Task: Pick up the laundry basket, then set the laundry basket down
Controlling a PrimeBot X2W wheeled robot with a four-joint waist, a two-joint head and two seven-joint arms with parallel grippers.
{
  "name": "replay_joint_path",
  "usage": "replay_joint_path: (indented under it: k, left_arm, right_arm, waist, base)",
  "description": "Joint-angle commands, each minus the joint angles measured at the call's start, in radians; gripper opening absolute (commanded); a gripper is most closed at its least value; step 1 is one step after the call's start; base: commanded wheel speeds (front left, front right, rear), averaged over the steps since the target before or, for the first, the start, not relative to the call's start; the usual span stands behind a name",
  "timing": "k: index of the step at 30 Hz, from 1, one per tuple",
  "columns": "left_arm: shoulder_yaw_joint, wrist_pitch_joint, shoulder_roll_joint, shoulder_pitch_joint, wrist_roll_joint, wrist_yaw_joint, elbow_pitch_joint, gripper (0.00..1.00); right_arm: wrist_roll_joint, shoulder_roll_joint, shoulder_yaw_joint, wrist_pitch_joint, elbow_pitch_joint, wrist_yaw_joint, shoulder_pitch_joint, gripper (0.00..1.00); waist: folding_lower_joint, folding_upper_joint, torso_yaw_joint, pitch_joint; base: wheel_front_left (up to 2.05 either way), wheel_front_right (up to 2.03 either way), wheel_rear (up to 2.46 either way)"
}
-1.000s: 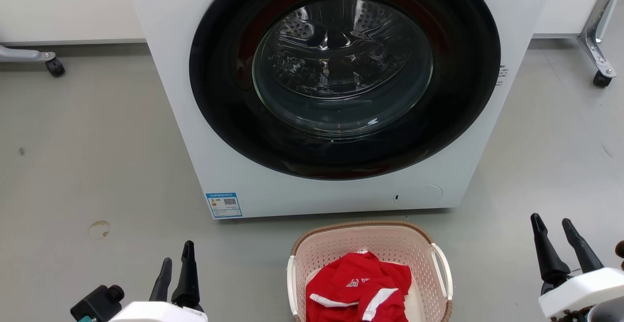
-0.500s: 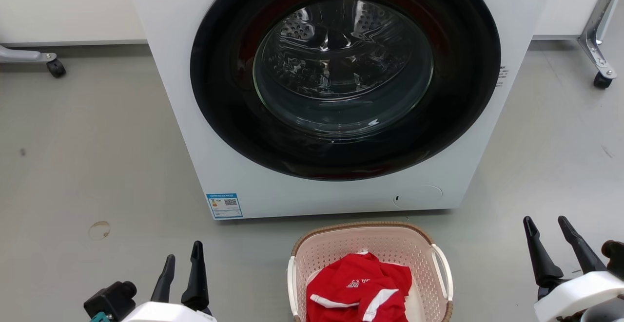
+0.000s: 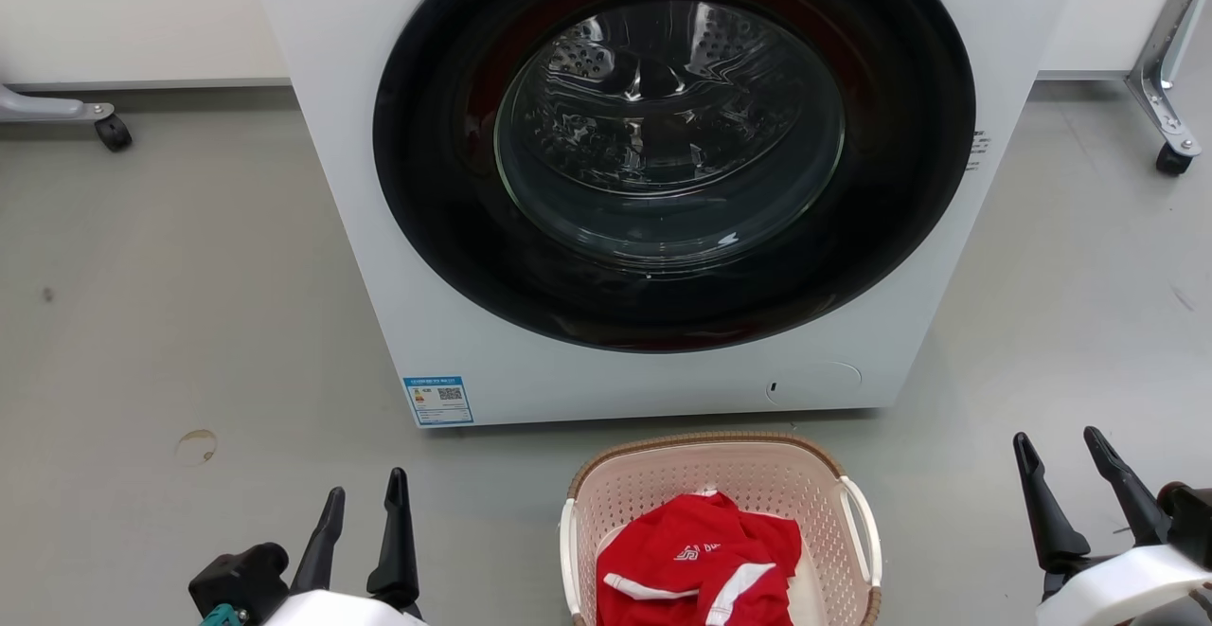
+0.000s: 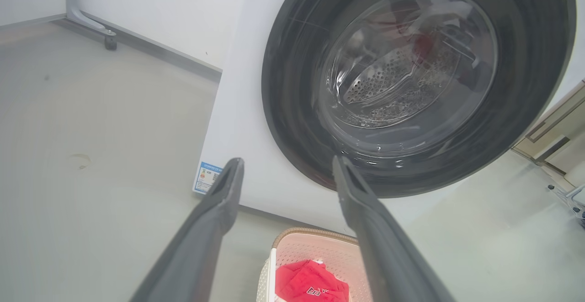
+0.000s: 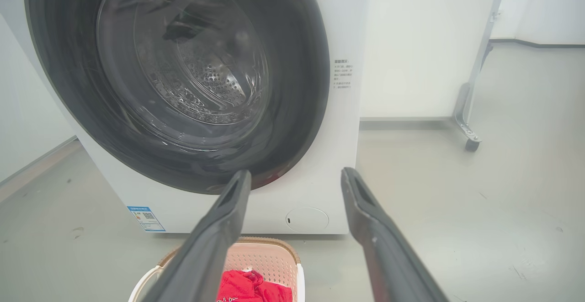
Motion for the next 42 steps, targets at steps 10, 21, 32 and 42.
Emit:
replay_joint_path:
  k: [10, 21, 32, 42]
  left_arm:
    - [0.004, -0.044, 0.01, -0.036, 0.113, 0.014, -0.023, 1.0]
    - [-0.011, -0.075, 0.012, -0.044, 0.199, 0.02, -0.011, 1.0]
    - [-0.006, -0.075, 0.012, -0.046, 0.196, 0.015, -0.002, 1.0]
    - [-0.013, -0.075, 0.012, -0.051, 0.196, 0.017, -0.003, 1.0]
  right_arm:
    - [-0.067, -0.025, 0.022, -0.05, -0.028, 0.004, -0.014, 1.0]
    - [-0.137, -0.028, 0.031, -0.082, -0.023, 0.005, -0.008, 1.0]
    - [-0.103, -0.02, 0.021, -0.082, -0.011, 0.005, -0.01, 1.0]
    - [-0.106, -0.02, 0.019, -0.082, -0.013, 0.005, -0.013, 1.0]
  waist:
    - [-0.0001, 0.0, -0.003, 0.001]
    - [-0.0001, 0.0, -0.003, -0.002]
    - [-0.0001, 0.0, -0.005, -0.002]
    - [-0.0001, 0.0, -0.004, 0.009]
  base:
    - [0.0, 0.0, 0.0]
    - [0.0, 0.0, 0.0]
    - [0.0, 0.0, 0.0]
    - [0.0, 0.0, 0.0]
